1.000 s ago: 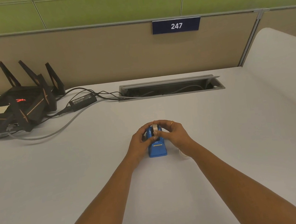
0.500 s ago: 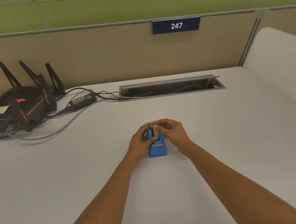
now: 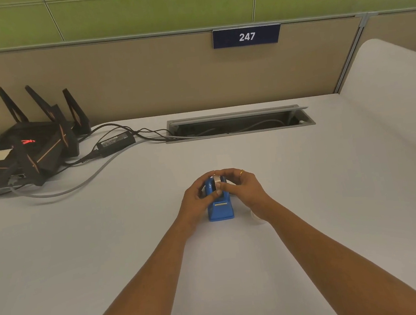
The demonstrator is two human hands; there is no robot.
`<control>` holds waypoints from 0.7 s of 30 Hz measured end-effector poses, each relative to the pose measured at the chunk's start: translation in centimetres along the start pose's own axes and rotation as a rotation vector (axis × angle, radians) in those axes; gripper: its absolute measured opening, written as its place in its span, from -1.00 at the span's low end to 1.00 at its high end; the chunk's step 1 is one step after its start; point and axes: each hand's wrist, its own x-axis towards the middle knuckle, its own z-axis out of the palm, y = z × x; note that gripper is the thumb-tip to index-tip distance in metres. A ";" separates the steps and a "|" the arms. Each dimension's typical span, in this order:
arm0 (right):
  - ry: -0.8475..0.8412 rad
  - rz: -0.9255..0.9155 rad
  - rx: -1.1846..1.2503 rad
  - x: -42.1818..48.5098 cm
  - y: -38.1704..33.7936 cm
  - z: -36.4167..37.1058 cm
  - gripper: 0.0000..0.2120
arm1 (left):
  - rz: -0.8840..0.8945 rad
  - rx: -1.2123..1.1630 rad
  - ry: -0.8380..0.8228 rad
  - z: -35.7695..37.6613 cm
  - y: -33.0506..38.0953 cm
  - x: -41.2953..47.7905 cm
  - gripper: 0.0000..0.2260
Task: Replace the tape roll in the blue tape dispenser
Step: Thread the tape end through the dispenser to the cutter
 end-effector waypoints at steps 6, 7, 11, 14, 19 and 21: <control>0.068 0.014 0.022 0.2 -0.2 0.4 -0.83 | -0.018 0.002 0.020 0.0 -0.2 0.1 -0.58; 0.080 0.002 0.003 0.2 -0.2 0.5 -0.82 | -0.021 -0.001 0.021 0.0 -0.2 0.1 -0.58; 0.081 -0.022 -0.040 0.2 -0.1 0.4 -0.81 | -0.023 -0.003 0.029 0.1 -0.3 0.2 -0.55; 0.079 -0.032 -0.081 0.3 0.0 0.3 -0.79 | -0.016 -0.010 0.033 0.1 -0.3 0.2 -0.56; 0.067 -0.053 -0.088 0.1 0.5 0.1 -0.76 | 0.006 -0.022 0.015 0.0 -0.4 0.2 -0.58; 0.066 -0.056 -0.089 0.1 0.5 0.1 -0.76 | 0.004 -0.020 0.016 0.0 -0.4 0.2 -0.58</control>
